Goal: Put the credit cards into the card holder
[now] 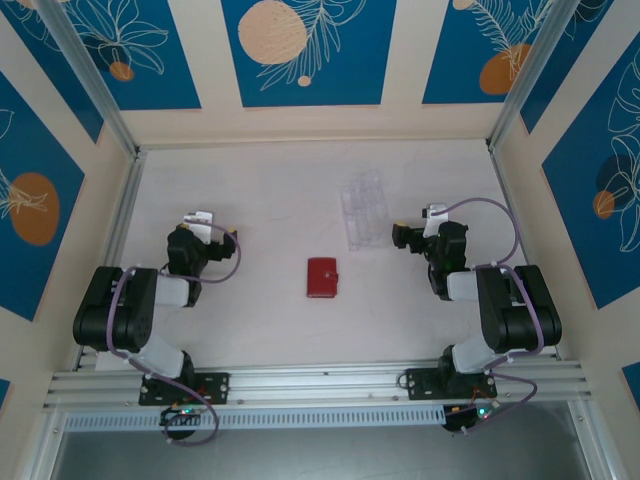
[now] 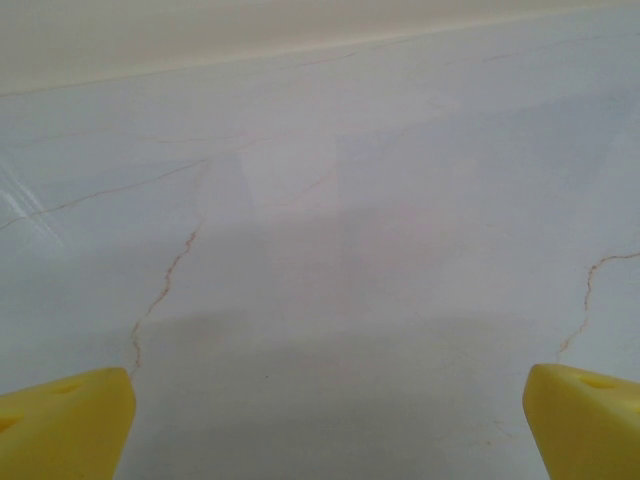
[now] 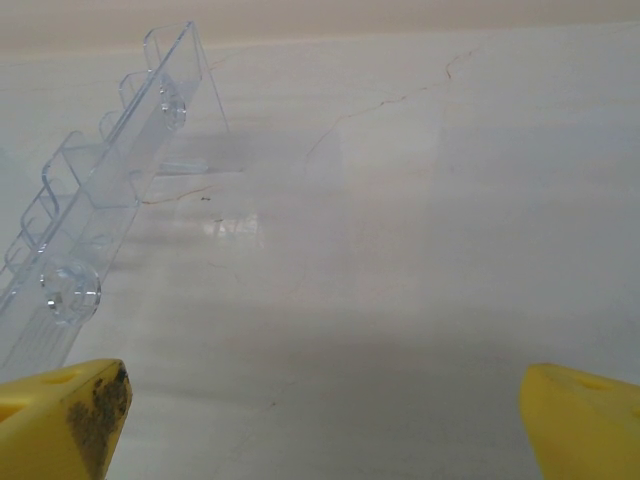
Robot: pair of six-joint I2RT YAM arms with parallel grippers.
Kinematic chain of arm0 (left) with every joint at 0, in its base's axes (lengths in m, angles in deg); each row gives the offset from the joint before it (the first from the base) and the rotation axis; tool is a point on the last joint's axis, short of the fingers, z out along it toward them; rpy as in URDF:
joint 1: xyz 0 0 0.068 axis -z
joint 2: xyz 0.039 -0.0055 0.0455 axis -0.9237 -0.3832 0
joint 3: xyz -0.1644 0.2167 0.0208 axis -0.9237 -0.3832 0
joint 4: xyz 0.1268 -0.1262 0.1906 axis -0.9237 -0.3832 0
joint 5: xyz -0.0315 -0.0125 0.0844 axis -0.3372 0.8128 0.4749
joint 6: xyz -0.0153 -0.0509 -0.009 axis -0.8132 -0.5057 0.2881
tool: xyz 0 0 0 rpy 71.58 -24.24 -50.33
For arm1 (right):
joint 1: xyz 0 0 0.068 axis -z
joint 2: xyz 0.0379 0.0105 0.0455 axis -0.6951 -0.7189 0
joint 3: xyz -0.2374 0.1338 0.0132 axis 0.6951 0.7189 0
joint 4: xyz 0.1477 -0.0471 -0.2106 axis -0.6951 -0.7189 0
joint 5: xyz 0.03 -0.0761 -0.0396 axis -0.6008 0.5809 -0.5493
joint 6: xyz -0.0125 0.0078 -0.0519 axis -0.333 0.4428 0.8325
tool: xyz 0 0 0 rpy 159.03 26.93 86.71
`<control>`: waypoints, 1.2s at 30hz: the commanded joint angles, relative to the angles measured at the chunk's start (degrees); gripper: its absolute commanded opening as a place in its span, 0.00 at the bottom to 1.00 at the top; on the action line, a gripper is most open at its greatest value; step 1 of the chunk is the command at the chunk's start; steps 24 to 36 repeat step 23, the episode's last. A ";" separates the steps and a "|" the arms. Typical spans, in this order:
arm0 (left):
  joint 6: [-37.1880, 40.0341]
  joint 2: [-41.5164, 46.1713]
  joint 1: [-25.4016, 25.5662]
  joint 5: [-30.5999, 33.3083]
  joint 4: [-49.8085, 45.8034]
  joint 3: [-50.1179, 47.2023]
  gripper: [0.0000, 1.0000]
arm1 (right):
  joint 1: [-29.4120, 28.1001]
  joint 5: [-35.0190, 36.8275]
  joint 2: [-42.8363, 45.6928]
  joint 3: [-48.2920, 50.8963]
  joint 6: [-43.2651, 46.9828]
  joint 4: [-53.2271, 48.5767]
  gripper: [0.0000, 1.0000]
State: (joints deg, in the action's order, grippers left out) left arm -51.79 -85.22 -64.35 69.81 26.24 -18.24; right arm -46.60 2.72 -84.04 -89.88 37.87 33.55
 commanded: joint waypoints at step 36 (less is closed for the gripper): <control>0.09 0.61 0.04 -0.68 -0.23 0.20 1.00 | 0.28 -0.23 -0.13 -0.19 0.86 1.16 0.99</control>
